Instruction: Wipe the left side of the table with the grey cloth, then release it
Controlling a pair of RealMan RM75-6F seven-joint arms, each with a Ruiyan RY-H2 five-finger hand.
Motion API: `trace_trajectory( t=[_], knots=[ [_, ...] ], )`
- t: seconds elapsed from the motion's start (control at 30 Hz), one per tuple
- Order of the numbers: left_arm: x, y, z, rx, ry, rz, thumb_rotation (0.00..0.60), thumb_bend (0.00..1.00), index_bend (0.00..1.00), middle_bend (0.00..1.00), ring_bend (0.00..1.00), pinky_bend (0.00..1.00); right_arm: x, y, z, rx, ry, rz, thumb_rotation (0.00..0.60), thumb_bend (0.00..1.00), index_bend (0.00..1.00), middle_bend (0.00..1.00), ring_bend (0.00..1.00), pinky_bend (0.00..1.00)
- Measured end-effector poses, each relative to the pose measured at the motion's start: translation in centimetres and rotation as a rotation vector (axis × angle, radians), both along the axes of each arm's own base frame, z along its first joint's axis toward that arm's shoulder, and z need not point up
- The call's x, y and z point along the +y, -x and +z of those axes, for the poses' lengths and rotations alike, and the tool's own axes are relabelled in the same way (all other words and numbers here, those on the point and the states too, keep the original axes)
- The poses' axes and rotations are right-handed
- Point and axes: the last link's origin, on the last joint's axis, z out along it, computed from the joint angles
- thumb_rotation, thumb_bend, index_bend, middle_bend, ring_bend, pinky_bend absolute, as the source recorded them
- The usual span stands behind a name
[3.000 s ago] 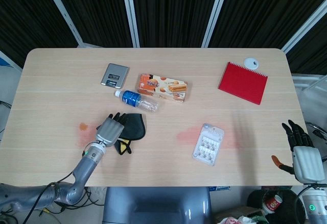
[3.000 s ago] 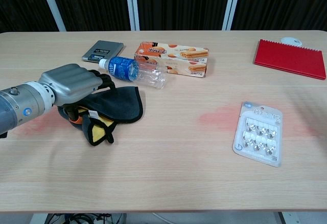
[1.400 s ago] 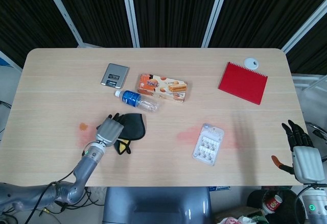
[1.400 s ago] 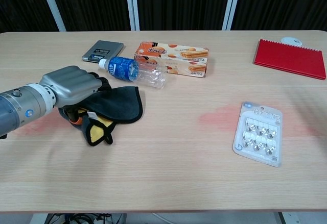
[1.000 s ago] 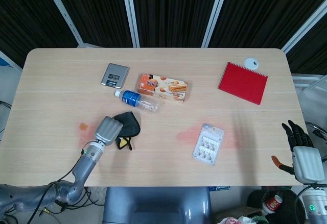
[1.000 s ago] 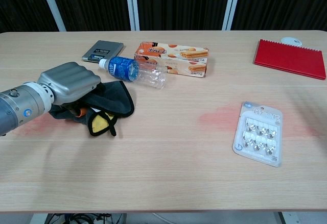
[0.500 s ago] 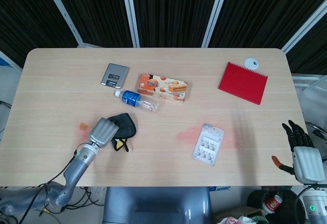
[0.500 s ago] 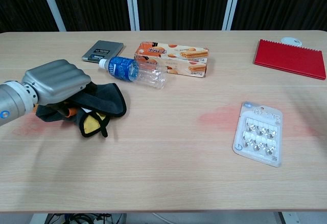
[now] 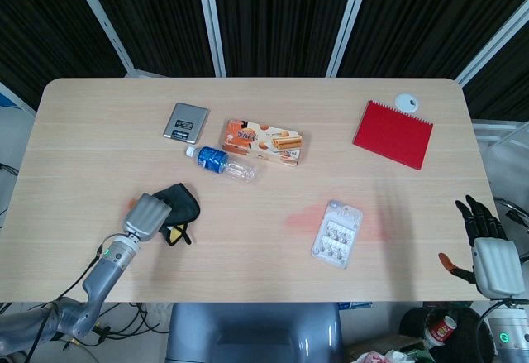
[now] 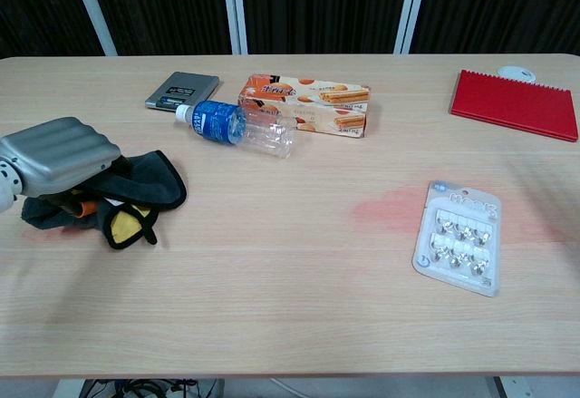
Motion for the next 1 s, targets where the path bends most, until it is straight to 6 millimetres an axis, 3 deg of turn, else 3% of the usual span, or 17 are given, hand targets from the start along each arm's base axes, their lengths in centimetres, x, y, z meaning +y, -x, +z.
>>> trace_trajectory(
  t=[0.73, 1.0],
  knots=[
    [1.9, 5.8, 5.1, 0.056, -0.128, 0.137, 0.600, 0.53, 0.72, 0.72, 0.64, 0.74, -0.8, -1.0, -1.7, 0.005, -0.040, 0.022, 0.600, 0.14, 0.00, 0.00, 0.00, 0.14],
    [2.6, 7.3, 6.0, 0.066, -0.164, 0.186, 0.600, 0.53, 0.72, 0.71, 0.64, 0.74, -1.1, -1.3, -2.1, 0.002, -0.051, 0.031, 0.600, 0.14, 0.00, 0.00, 0.00, 0.14]
  ],
)
